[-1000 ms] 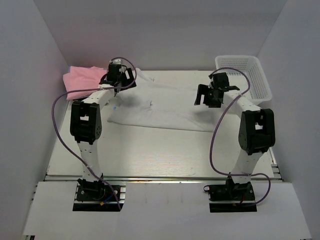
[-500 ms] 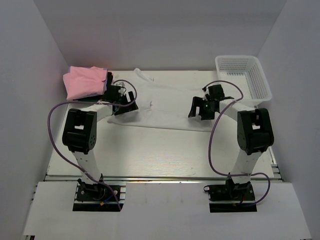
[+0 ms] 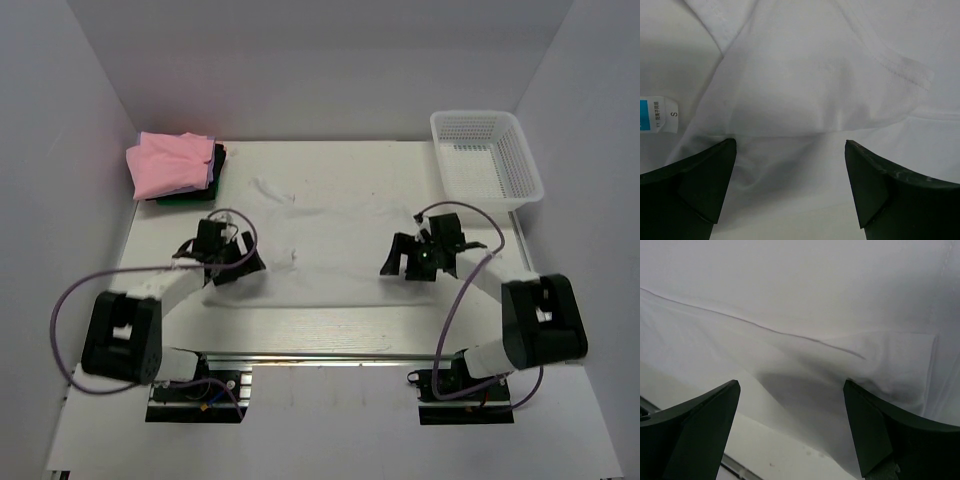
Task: Fold and stack the t-shirts
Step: Fold the flattened tshirt in 1/3 of the way, then grap the side of the flattened tshirt furthest away from the robot with both arms
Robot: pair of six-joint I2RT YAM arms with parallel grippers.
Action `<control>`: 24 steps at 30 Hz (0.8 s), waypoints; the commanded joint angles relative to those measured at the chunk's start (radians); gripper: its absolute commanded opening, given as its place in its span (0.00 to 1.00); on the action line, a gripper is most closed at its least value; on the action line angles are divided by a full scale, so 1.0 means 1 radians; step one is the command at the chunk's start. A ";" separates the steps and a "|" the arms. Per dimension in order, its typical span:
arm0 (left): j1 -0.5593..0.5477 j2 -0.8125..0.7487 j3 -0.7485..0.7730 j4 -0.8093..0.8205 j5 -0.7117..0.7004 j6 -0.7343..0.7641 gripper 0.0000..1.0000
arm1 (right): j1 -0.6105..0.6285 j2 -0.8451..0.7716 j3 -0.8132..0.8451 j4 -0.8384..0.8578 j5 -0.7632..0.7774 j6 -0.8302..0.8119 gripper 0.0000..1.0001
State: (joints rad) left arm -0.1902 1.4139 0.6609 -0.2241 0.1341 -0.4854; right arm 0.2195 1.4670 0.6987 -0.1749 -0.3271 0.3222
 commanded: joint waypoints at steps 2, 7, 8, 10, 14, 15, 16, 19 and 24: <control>-0.003 -0.234 -0.124 -0.251 0.099 -0.065 1.00 | 0.034 -0.115 -0.096 -0.211 -0.066 0.008 0.90; -0.003 -0.403 -0.037 -0.176 0.076 -0.044 1.00 | 0.046 -0.201 0.030 -0.258 -0.007 -0.057 0.90; -0.003 -0.403 0.021 -0.161 0.058 -0.033 1.00 | 0.043 -0.198 0.074 -0.253 -0.001 -0.063 0.90; -0.003 -0.331 0.087 -0.136 -0.020 -0.009 1.00 | 0.040 -0.177 0.149 -0.210 0.036 -0.063 0.90; 0.011 -0.109 0.303 -0.112 -0.176 0.030 1.00 | 0.037 -0.061 0.277 -0.176 0.176 -0.026 0.90; 0.011 -0.054 0.351 -0.122 -0.201 0.039 1.00 | 0.035 -0.027 0.335 -0.170 0.198 -0.020 0.90; 0.011 0.064 0.455 -0.141 -0.215 0.050 1.00 | 0.035 0.008 0.352 -0.169 0.253 -0.009 0.90; 0.011 0.231 0.626 -0.132 -0.238 0.131 1.00 | 0.029 0.081 0.450 -0.178 0.276 -0.020 0.90; 0.020 0.567 0.859 -0.123 -0.313 0.241 0.98 | 0.030 0.205 0.576 -0.218 0.281 -0.041 0.90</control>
State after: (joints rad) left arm -0.1776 1.8847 1.4319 -0.3344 -0.1020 -0.3389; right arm 0.2527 1.6474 1.2053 -0.3695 -0.0830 0.2981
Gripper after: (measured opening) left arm 0.987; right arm 0.904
